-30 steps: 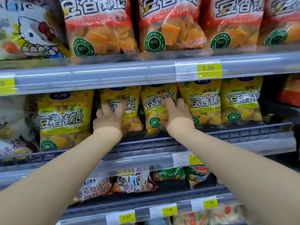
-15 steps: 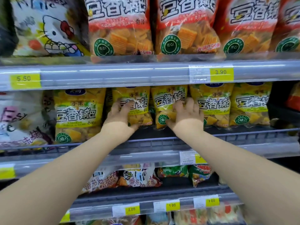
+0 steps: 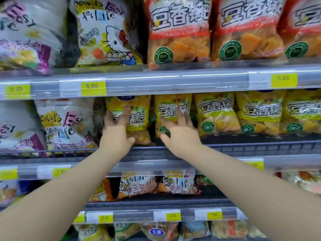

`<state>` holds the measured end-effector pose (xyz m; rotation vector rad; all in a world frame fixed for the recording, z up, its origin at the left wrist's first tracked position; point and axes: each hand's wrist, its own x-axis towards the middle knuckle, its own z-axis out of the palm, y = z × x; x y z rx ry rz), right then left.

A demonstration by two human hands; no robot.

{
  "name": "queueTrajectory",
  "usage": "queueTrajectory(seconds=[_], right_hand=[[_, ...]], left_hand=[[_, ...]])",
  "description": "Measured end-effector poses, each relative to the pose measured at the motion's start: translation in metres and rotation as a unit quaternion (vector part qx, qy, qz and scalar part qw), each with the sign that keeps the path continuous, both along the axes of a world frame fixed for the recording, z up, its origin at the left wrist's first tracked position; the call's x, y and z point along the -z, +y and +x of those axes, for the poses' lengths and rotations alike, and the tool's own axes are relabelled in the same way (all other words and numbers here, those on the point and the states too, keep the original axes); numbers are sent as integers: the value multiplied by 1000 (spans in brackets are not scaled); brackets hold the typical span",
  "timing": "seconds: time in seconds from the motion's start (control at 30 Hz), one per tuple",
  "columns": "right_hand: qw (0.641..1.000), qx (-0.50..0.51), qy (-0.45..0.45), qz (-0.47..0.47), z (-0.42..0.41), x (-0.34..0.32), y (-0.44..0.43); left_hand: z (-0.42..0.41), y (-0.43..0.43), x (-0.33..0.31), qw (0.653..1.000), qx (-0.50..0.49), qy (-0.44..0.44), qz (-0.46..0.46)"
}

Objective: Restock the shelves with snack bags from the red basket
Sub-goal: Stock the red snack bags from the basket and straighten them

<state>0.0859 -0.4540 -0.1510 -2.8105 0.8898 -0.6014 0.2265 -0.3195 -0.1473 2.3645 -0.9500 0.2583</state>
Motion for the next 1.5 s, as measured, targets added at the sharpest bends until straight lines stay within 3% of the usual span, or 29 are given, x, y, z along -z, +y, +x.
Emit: queueTrajectory(seconds=[0.13,0.33,0.67,0.87,1.0,1.13,1.3,1.5], right_hand=[[997,54,59,17,14,-4,-12],[989,114,92,-16,16,1,-15],[997,72,-14,-19,-2,11,-7],[995,70,-31,-57,-29,14,-13],[992,85,-40,-82,-48,15,-16],[987,130,-8,-94,-74,12,-21],[983,183,1,-3,-103,-8,-52],[983,141,91,69,-94,-9,-78]], left_hand=[[1,-17,-1,999,7,-40,31],[4,-52,3,998,-60,-26,25],[8,-51,8,1000,21,1,-22],[-11,-27,11,989,65,-131,-8],[-24,-23,9,959,138,-246,24],[-45,-30,6,963,179,-184,84],[-60,-48,1,967,207,-120,91],[-54,-51,24,977,84,-85,179]])
